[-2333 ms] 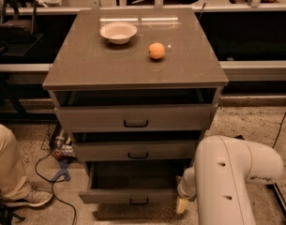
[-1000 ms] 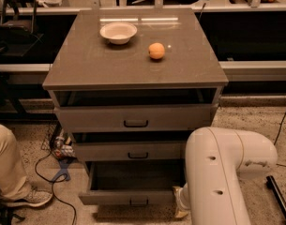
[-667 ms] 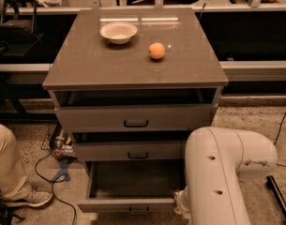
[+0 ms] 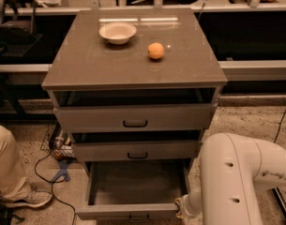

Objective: Open bottom drawer

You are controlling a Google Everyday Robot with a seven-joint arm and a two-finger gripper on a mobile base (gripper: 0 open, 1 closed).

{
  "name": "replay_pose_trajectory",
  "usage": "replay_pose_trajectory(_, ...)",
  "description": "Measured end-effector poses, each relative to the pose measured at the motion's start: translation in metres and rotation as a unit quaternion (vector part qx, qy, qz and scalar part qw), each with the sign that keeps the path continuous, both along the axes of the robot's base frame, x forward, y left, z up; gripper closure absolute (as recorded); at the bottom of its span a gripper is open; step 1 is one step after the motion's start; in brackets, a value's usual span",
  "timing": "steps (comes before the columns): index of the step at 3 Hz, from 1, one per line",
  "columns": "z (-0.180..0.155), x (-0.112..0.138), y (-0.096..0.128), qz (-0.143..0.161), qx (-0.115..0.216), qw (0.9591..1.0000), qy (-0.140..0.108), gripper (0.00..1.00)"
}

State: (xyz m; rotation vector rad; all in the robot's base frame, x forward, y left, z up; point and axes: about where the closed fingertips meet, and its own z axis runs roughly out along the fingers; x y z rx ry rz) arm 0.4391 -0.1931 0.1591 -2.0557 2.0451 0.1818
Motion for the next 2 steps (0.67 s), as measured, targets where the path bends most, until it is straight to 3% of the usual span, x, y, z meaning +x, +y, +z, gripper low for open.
replay_pose_trajectory(2, -0.0011, -0.0014, -0.0013, -0.003, 0.001, 1.0000, 0.001, 1.00)
